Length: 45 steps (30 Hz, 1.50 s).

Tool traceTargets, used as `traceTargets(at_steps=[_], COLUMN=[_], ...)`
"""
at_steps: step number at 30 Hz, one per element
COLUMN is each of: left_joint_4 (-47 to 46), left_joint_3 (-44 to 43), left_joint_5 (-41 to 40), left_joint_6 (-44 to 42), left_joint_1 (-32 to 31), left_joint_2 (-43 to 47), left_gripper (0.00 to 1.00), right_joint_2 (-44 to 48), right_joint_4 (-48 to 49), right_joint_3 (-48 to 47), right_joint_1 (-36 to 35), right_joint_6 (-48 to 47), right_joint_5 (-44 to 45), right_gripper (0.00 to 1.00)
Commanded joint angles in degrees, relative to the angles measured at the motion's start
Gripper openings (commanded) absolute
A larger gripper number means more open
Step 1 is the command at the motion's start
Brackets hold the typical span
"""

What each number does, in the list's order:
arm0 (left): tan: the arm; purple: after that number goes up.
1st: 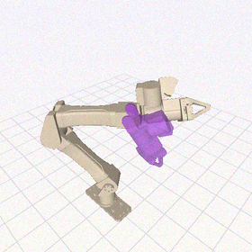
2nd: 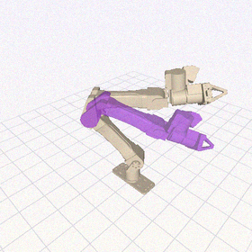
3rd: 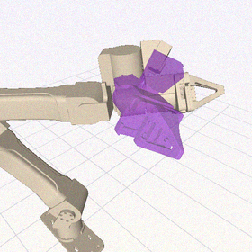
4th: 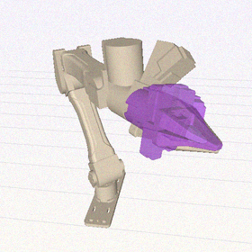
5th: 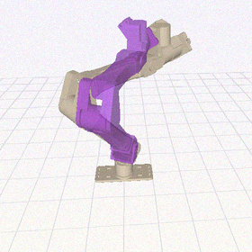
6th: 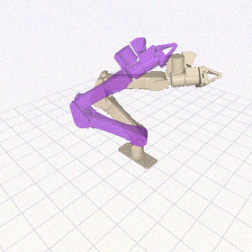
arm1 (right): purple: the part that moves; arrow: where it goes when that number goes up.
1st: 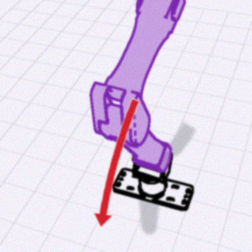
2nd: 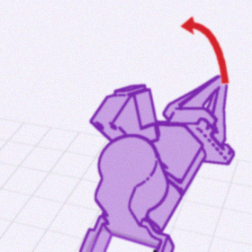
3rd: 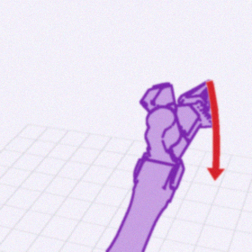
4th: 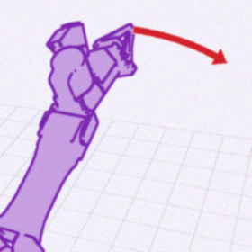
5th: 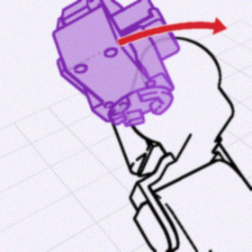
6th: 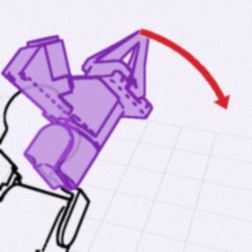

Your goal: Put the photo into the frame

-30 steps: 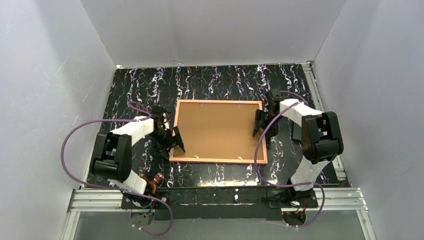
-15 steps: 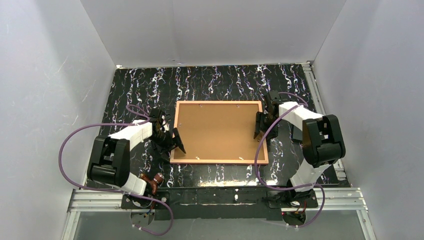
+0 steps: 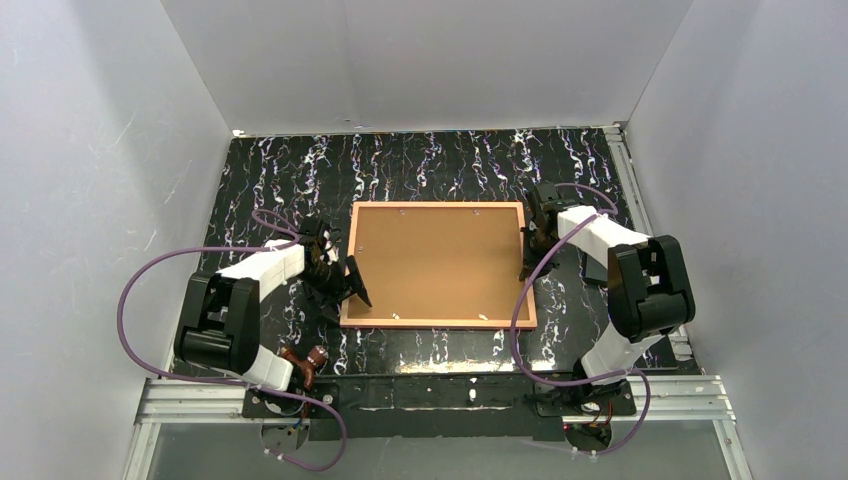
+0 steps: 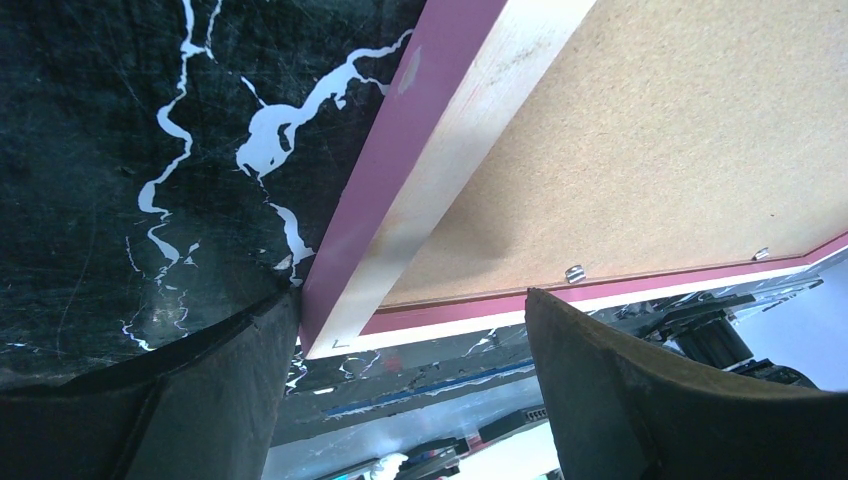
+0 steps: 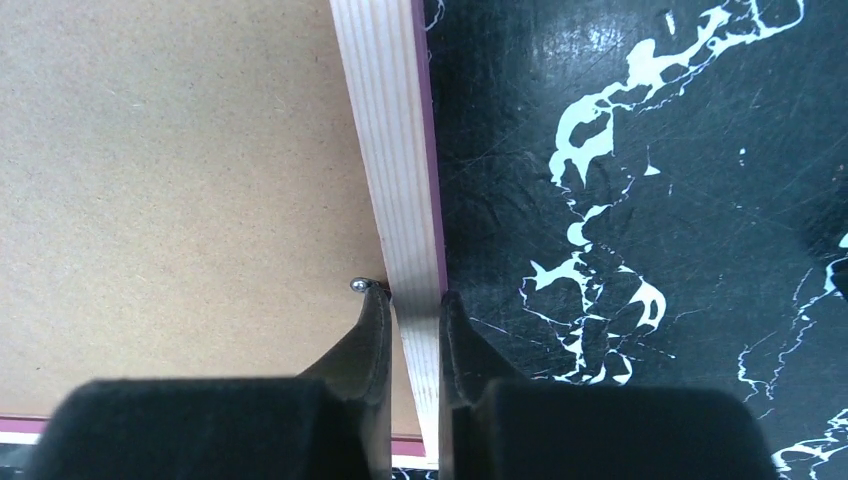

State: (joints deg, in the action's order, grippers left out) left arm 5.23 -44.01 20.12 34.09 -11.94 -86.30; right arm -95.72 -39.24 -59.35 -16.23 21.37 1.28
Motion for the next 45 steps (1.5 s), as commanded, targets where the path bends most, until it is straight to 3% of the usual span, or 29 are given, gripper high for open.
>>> traceTargets(at_steps=[1, 11, 12, 14, 16, 21, 29, 33, 45], left_joint_4=[5.16, 7.47, 8.74, 10.96, 12.32, 13.59, 11.93, 13.59, 14.75], left_joint_3=[4.03, 3.13, 2.6, 1.51, 1.03, 0.81, -3.09, -9.44, -26.94], left_joint_5=[-2.46, -4.74, -5.63, -7.6, -9.5, -13.42, -14.68, -15.36, -16.84], left_joint_6=[-1.42, -2.67, -2.97, -3.59, -4.03, -5.63, -8.91, -10.29, -10.35], left_joint_1=[-0.78, -0.8, -0.8, -0.78, -0.8, -0.8, -0.73, -0.8, -0.67], left_joint_2=[-3.17, -1.4, -0.79, 0.76, 3.09, 9.75, 12.53, 6.83, -10.83], left_gripper=[0.83, 0.85, 0.86, 0.9, 0.93, 0.98, 0.98, 0.98, 0.94], right_joint_2=[0.03, 0.96, 1.62, 2.84, 4.12, 6.95, 10.87, 12.92, 13.19], right_joint_4=[-2.22, -2.04, -1.29, -0.8, -0.29, 0.34, 1.3, 3.28, 3.98], right_joint_3=[0.39, -0.49, -0.3, 0.12, 0.52, 1.48, 5.08, 8.4, 10.83], right_joint_1=[-1.9, -2.49, -2.45, -2.4, -2.32, -2.28, 0.3, 2.15, 4.95], right_joint_6=[0.75, 0.48, 0.37, 0.62, 1.05, 2.05, 3.31, 4.61, 4.97], right_joint_5=[5.14, 4.75, 3.51, 1.61, -0.22, -3.52, -7.92, -13.22, -14.9], right_gripper=[0.02, 0.02, 0.25, 0.51, 0.63, 0.74, 0.79, 0.78, 0.72])
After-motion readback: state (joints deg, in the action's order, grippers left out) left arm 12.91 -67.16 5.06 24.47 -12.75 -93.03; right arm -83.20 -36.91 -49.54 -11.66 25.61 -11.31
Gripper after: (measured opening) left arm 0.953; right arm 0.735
